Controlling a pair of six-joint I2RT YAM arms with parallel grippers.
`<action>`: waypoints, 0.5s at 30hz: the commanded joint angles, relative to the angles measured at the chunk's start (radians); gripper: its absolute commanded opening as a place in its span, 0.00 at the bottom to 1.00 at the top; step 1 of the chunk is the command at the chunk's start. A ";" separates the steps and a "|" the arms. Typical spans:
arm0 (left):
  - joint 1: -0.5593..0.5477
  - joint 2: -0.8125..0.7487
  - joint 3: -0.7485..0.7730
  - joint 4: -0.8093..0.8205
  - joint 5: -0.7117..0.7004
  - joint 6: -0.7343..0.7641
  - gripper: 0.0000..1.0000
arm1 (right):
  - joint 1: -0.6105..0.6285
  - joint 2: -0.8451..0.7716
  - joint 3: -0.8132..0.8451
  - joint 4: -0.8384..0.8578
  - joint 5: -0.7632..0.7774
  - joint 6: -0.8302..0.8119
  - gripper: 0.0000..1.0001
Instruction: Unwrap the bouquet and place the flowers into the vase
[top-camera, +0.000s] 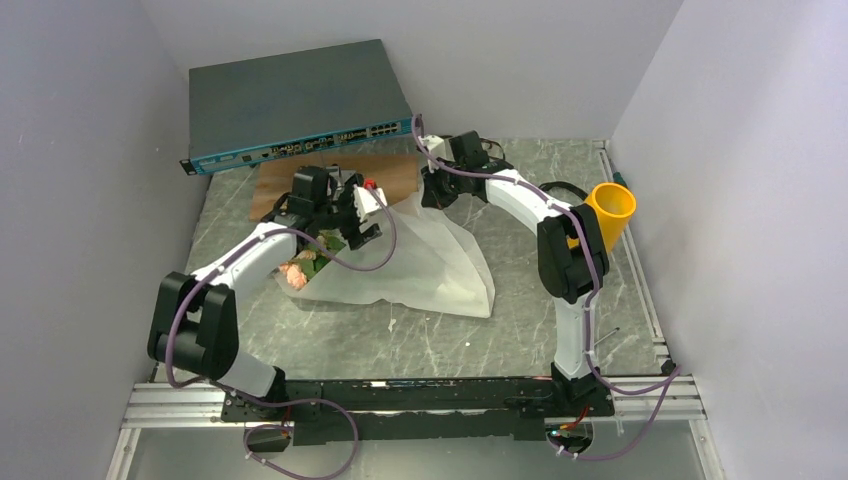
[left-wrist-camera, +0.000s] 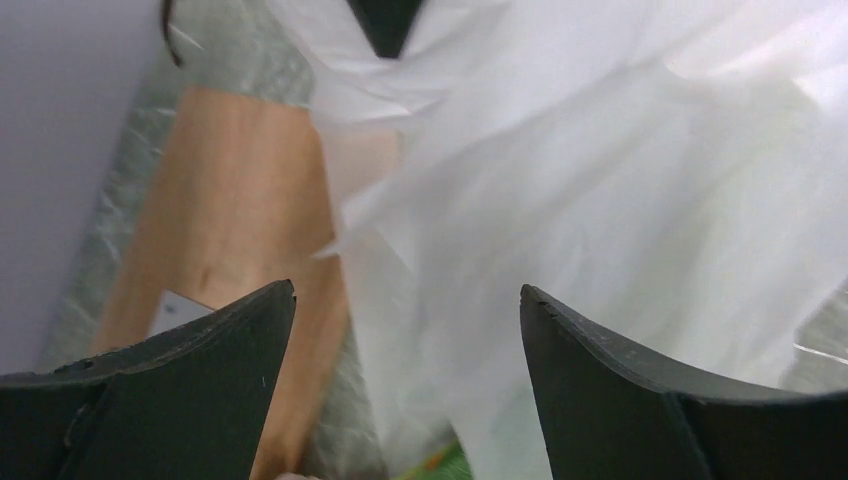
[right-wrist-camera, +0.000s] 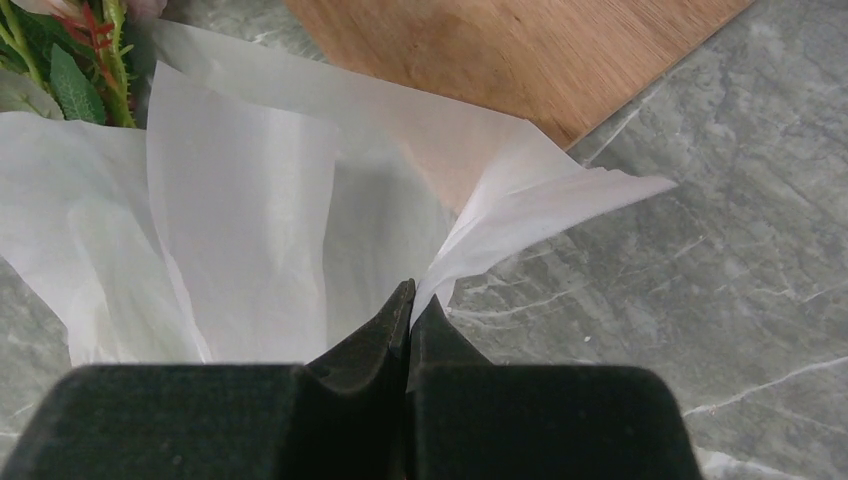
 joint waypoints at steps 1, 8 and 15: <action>-0.004 0.073 0.086 0.083 0.046 0.114 0.90 | -0.009 -0.032 -0.010 0.049 -0.040 -0.014 0.00; -0.019 0.263 0.237 -0.006 0.036 0.258 0.89 | -0.010 -0.014 -0.003 0.090 -0.035 -0.012 0.00; -0.059 0.280 0.243 -0.062 0.028 0.315 0.53 | -0.034 0.007 0.008 0.172 0.027 0.028 0.00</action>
